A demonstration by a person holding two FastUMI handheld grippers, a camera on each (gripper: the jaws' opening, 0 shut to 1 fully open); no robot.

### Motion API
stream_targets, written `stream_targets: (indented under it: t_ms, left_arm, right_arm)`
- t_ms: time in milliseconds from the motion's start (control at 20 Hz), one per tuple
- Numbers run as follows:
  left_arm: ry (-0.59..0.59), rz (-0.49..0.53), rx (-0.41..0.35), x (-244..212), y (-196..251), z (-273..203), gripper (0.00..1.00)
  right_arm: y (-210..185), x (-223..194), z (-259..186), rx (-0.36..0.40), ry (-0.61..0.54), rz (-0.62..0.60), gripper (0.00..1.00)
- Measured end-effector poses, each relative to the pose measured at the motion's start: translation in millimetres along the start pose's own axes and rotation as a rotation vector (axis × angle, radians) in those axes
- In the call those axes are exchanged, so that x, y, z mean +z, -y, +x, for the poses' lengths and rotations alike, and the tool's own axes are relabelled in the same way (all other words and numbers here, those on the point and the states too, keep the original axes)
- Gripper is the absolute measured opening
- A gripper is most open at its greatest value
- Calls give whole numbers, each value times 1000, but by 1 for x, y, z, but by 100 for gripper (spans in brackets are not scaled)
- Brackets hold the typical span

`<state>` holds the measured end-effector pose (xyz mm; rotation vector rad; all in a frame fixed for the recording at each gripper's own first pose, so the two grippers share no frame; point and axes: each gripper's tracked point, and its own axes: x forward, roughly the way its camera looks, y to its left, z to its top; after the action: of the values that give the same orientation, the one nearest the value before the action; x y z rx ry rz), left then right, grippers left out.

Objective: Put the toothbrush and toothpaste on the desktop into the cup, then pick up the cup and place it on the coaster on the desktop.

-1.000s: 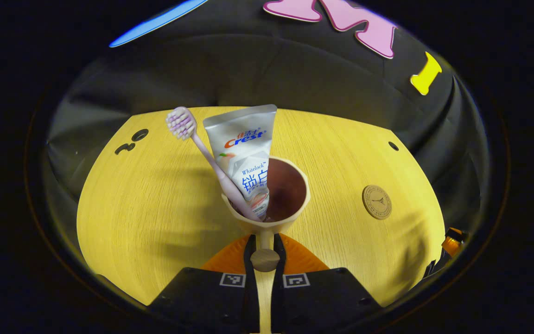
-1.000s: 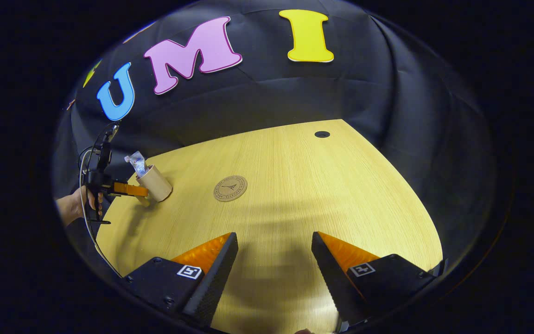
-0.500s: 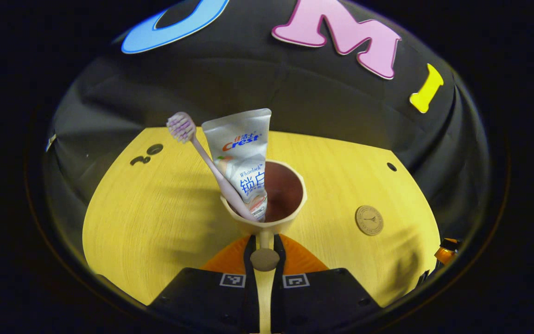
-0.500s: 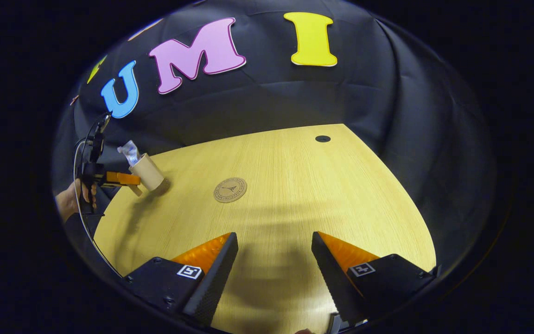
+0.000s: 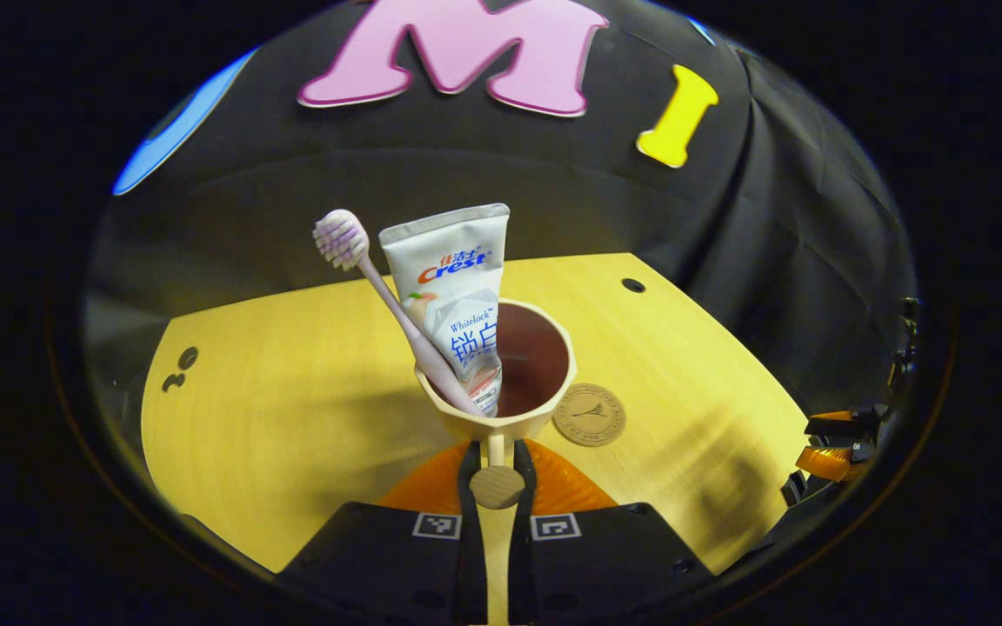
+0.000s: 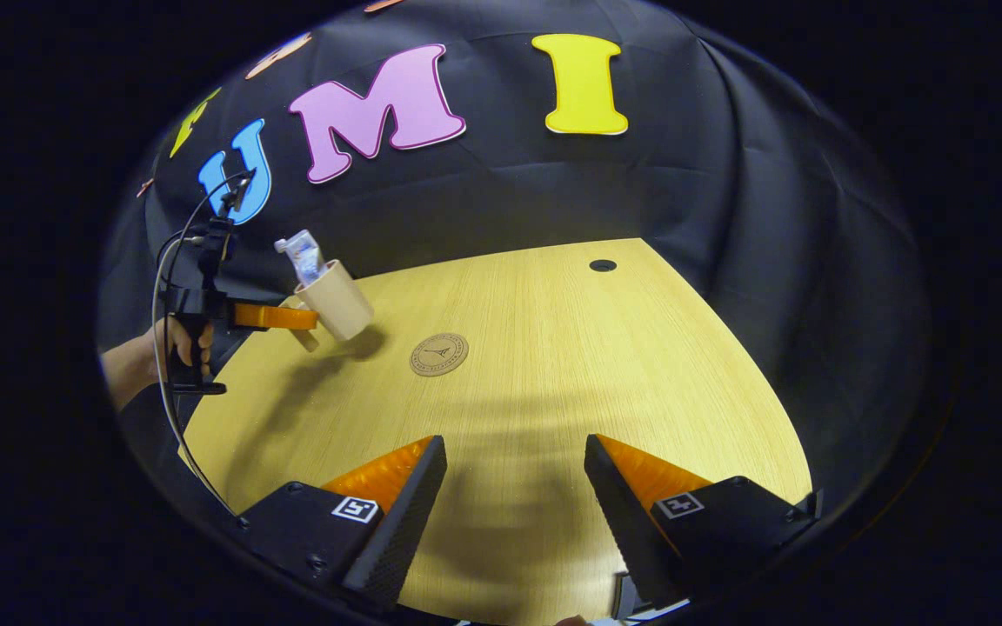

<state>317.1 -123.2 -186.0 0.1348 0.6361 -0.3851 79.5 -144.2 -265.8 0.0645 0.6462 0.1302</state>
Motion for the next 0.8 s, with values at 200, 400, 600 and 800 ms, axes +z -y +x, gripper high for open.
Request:
stream_targets:
  t_ms: [200, 400, 600, 800]
  left_arm:
    - [-32, 50, -58, -1, 38, 20, 14]
    - [-59, 73, -88, -5, 58, 36, 14]
    - [-88, 84, -88, -7, 61, 40, 14]
    - [-110, 101, -92, -6, 62, 39, 15]
  right_arm:
    - [20, -6, -14, -35, 1, 37, 98]
    - [47, -14, -28, -86, 4, 64, 98]
    - [65, -21, -40, -116, -4, 92, 98]
    - [74, -26, -46, -132, -11, 108, 98]
